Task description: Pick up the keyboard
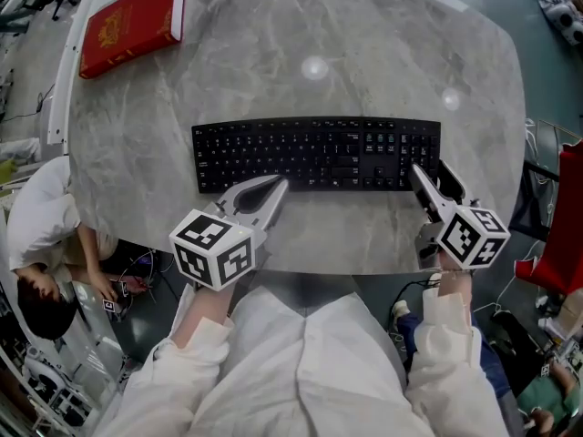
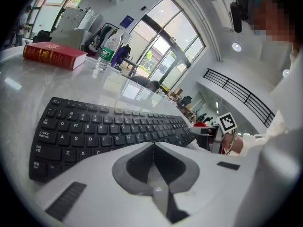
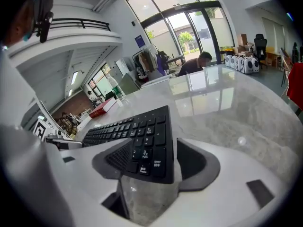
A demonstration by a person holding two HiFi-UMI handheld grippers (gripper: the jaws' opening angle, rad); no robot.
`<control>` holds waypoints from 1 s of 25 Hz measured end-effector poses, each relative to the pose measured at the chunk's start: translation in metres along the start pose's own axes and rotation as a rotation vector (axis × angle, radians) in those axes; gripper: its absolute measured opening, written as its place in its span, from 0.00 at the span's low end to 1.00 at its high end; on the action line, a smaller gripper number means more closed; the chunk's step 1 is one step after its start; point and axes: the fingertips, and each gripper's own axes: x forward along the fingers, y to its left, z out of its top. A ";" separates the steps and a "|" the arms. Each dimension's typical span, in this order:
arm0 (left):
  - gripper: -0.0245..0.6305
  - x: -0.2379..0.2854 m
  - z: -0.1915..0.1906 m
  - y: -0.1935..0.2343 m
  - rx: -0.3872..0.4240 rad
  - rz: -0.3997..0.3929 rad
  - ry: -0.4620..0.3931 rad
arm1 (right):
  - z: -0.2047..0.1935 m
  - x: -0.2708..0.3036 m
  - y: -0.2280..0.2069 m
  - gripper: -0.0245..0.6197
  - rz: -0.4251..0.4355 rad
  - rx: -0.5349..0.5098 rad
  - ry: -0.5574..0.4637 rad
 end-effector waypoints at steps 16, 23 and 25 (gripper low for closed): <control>0.06 -0.007 0.007 0.017 -0.001 0.029 -0.021 | -0.005 0.007 0.002 0.47 -0.004 0.000 0.016; 0.06 -0.017 0.013 0.034 -0.002 0.084 -0.041 | -0.006 0.009 0.001 0.46 -0.003 -0.005 0.026; 0.06 -0.021 0.014 0.041 -0.006 0.098 -0.045 | -0.006 0.009 0.001 0.46 -0.005 -0.003 0.025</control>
